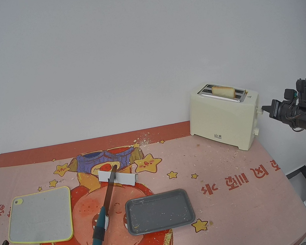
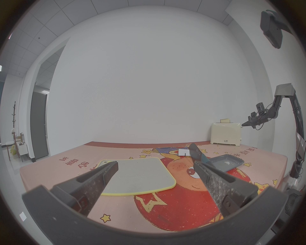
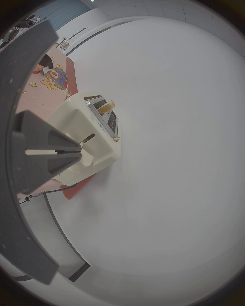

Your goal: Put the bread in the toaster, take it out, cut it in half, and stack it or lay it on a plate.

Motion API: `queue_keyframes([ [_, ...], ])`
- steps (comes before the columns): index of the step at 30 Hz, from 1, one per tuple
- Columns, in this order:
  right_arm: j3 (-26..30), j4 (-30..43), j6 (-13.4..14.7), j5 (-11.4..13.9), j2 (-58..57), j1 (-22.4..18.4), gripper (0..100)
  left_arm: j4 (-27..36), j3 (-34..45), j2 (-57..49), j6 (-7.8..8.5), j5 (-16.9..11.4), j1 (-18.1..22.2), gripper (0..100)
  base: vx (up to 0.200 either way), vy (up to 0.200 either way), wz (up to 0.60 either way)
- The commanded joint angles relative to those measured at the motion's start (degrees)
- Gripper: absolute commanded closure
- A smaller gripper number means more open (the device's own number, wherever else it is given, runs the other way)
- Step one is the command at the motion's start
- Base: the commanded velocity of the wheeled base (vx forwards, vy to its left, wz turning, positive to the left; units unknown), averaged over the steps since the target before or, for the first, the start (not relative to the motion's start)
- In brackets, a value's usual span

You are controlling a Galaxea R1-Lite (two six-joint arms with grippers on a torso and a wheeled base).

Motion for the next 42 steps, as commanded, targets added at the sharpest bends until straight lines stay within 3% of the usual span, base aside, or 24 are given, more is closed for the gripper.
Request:
queue_keyframes([
  [1, 0.12, 0.08, -0.03, -0.07, 1.09, 0.33, 100, 0.0, 1.01, 0.09, -0.01, 0.03, 0.02, 0, 0.0, 0.0, 0.0],
  [42, 0.47, 0.17, -0.2, -0.42, 4.43, 0.51, 100, 0.0, 1.01, 0.09, -0.01, 0.03, 0.02, 0, 0.0, 0.0, 0.0],
])
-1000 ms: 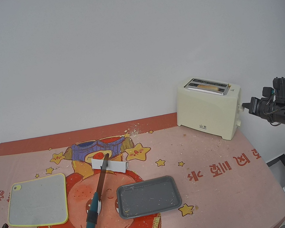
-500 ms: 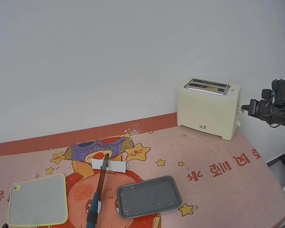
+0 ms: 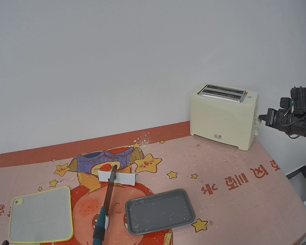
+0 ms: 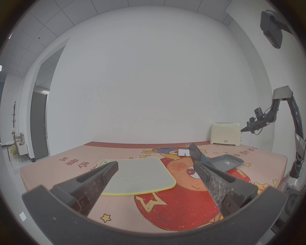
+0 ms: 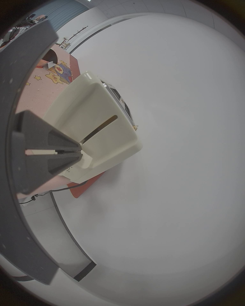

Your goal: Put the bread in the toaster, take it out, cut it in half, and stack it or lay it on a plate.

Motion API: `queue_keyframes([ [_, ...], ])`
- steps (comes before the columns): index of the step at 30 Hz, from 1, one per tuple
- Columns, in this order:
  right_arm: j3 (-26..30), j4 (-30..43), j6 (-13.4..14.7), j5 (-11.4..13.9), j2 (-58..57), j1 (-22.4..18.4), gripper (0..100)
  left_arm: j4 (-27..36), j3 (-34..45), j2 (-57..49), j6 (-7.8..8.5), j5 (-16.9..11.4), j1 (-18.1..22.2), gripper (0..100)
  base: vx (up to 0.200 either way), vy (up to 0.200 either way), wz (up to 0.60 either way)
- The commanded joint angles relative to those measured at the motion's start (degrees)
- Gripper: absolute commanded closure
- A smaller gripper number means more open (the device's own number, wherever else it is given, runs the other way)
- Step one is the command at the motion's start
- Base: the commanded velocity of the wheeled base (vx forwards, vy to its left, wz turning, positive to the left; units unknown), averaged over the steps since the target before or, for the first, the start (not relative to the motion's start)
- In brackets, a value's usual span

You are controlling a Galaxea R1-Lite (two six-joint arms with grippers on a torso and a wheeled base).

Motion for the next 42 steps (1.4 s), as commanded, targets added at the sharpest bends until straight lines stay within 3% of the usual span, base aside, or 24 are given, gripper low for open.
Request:
queue_keyframes([
  [1, 0.0, 0.04, 0.01, 0.02, 0.32, -0.02, 100, 0.0, 1.01, 0.09, 0.01, 0.02, 0.02, 0, 0.0, 0.0, 0.0],
  [20, 2.2, -3.38, -0.52, -0.07, -4.95, 0.68, 100, 0.0, 1.01, 0.09, 0.01, 0.02, 0.02, 0, 0.0, 0.0, 0.0],
  [27, 6.94, -3.21, 0.27, 0.02, -18.49, 2.27, 100, 0.0, 1.01, 0.09, 0.01, 0.02, 0.02, 0, 0.0, 0.0, 0.0],
  [31, 7.47, 1.27, -0.61, -0.07, -20.68, 2.27, 100, 0.0, 1.01, 0.09, 0.01, 0.02, 0.02, 0, 0.0, 0.0, 0.0],
  [33, 9.58, 2.33, -0.43, -0.42, -23.76, 2.44, 100, 0.0, 1.01, 0.09, 0.01, 0.02, 0.02, 0, 0.0, 0.0, 0.0],
  [37, 20.57, 2.24, 0.09, -1.3, -33.16, 3.23, 100, 0.0, 1.01, 0.09, 0.01, 0.02, 0.02, 0, 0.0, 0.0, 0.0],
  [42, 23.29, 1.8, -3.6, -2.01, -34.75, 4.73, 100, 0.0, 1.01, 0.09, 0.01, 0.02, 0.02, 0, 0.0, 0.0, 0.0],
])
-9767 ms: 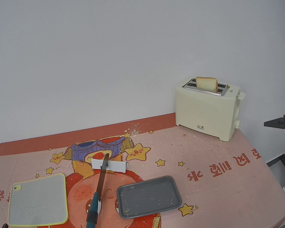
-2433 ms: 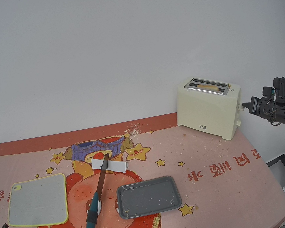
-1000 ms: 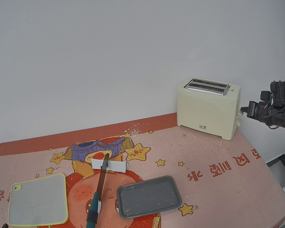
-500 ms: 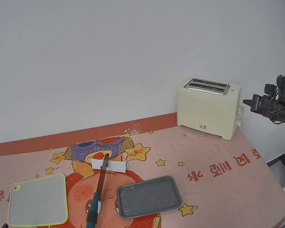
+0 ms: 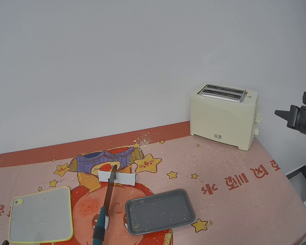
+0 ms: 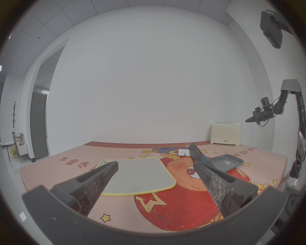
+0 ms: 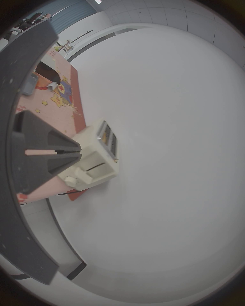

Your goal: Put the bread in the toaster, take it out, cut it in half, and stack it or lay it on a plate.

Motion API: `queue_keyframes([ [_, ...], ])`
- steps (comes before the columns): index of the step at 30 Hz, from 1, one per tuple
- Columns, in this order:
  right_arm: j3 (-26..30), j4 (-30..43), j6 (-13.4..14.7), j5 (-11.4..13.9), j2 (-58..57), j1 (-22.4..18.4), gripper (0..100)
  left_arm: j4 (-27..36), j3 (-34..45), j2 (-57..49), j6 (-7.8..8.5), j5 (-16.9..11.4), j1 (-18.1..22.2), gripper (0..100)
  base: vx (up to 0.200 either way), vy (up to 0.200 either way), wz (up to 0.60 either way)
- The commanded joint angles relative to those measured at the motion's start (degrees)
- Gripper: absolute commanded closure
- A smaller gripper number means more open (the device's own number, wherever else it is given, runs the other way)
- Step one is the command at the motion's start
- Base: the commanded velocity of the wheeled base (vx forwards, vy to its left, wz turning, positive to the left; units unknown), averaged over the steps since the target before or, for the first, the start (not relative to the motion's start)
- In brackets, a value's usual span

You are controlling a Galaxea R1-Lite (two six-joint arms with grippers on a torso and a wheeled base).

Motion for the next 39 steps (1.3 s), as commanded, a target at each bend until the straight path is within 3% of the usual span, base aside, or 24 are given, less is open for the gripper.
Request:
queue_keyframes([
  [1, 5.54, 0.04, -3.66, -0.69, -7.52, 1.68, 100, 0.0, 1.01, 0.09, -0.01, 0.02, -0.02, 0, 0.0, 0.0, 0.0],
  [4, 5.81, -0.13, -5.85, -1.22, -6.64, 1.15, 100, 0.0, 1.01, 0.09, -0.01, 0.02, -0.02, 0, 0.0, 0.0, 0.0],
  [9, 5.46, -0.4, -6.2, -2.8, -5.41, -0.96, 100, 0.0, 1.01, 0.09, -0.01, 0.02, -0.02, 0, 0.0, 0.0, 0.0],
  [14, 5.28, -0.49, -6.56, -2.8, -5.59, -2.45, 100, 0.0, 1.01, 0.09, -0.01, 0.02, -0.02, 0, 0.0, 0.0, 0.0],
  [19, 5.81, -0.4, -9.19, -3.41, -5.32, -2.98, 100, 0.0, 1.01, 0.09, -0.01, 0.02, -0.02, 0, 0.0, 0.0, 0.0],
  [39, 5.37, -0.75, -9.46, -4.47, -1.54, -2.89, 100, 0.0, 1.01, 0.09, -0.01, 0.02, -0.02, 0, 0.0, 0.0, 0.0],
])
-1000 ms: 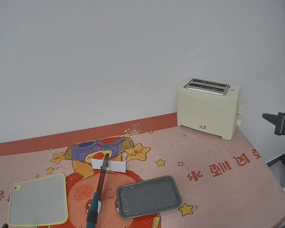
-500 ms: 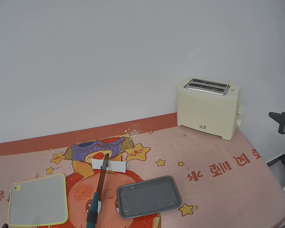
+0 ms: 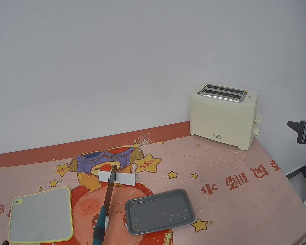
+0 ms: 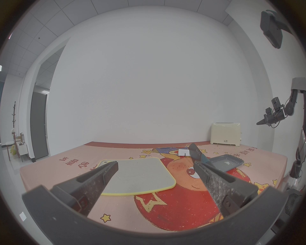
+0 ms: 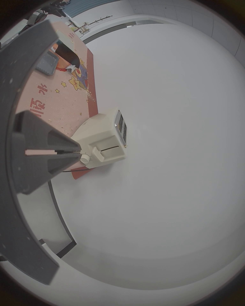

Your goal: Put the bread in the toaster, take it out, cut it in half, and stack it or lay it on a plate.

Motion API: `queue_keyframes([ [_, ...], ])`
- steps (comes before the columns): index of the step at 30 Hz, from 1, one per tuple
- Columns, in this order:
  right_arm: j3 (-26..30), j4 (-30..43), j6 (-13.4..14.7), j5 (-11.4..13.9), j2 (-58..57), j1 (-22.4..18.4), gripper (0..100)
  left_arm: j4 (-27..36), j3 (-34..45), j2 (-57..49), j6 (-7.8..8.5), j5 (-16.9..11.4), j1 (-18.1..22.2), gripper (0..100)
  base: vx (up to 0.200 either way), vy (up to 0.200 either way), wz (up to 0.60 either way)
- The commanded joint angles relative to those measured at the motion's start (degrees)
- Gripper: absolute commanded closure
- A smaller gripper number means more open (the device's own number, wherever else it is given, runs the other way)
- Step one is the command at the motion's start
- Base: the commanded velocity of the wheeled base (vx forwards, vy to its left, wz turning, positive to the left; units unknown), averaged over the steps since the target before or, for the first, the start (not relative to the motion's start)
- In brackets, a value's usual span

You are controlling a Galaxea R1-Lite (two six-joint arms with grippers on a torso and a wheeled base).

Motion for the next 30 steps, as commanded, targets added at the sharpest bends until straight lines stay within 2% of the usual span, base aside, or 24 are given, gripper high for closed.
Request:
queue_keyframes([
  [1, 0.03, -0.01, -0.01, 0.05, 2.53, 0.06, 100, 0.0, 1.01, 0.09, -0.01, 0.02, -0.02, 0, 0.0, 0.0, 0.0],
  [13, 0.03, -0.09, -0.01, -0.03, 4.29, 1.38, 100, 0.0, 1.01, 0.09, -0.01, 0.02, -0.02, 0, 0.0, 0.0, 0.0],
  [16, 0.38, -0.09, 0.43, 0.32, 3.76, 4.98, 100, 0.0, 1.01, 0.09, -0.01, 0.02, -0.02, 0, 0.0, 0.0, 0.0],
  [17, 0.29, -0.01, 0.96, 0.41, 3.15, 8.76, 100, 0.0, 1.01, 0.09, -0.01, 0.02, -0.02, 0, 0.0, 0.0, 0.0],
  [19, 0.2, -0.01, 1.84, 1.02, 2.88, 10.69, 100, 0.0, 1.01, 0.09, -0.01, 0.02, -0.02, 0, 0.0, 0.0, 0.0],
  [22, -2.61, 0.17, 3.16, 4.54, 3.68, 10.78, 100, 0.0, 1.01, 0.09, -0.01, 0.02, -0.02, 0, 0.0, 0.0, 0.0],
  [23, -2.61, 0.17, 3.16, 4.54, 3.68, 10.78, 100, 0.0, 1.01, 0.09, -0.01, 0.02, -0.02, 0, 0.0, 0.0, 0.0],
  [24, -4.72, 0.79, 3.16, 5.68, 5.08, 10.17, 100, 0.0, 1.01, 0.09, -0.01, 0.02, -0.02, 0, 0.0, 0.0, 0.0],
  [27, -8.59, 0.87, 3.16, 5.68, 8.42, 8.23, 100, 0.0, 1.01, 0.09, -0.01, 0.02, -0.02, 0, 0.0, 0.0, 0.0],
  [30, -9.47, 0.61, 2.8, 5.59, 10.53, 7.09, 100, 0.0, 1.01, 0.09, -0.01, 0.02, -0.02, 0, 0.0, 0.0, 0.0],
])
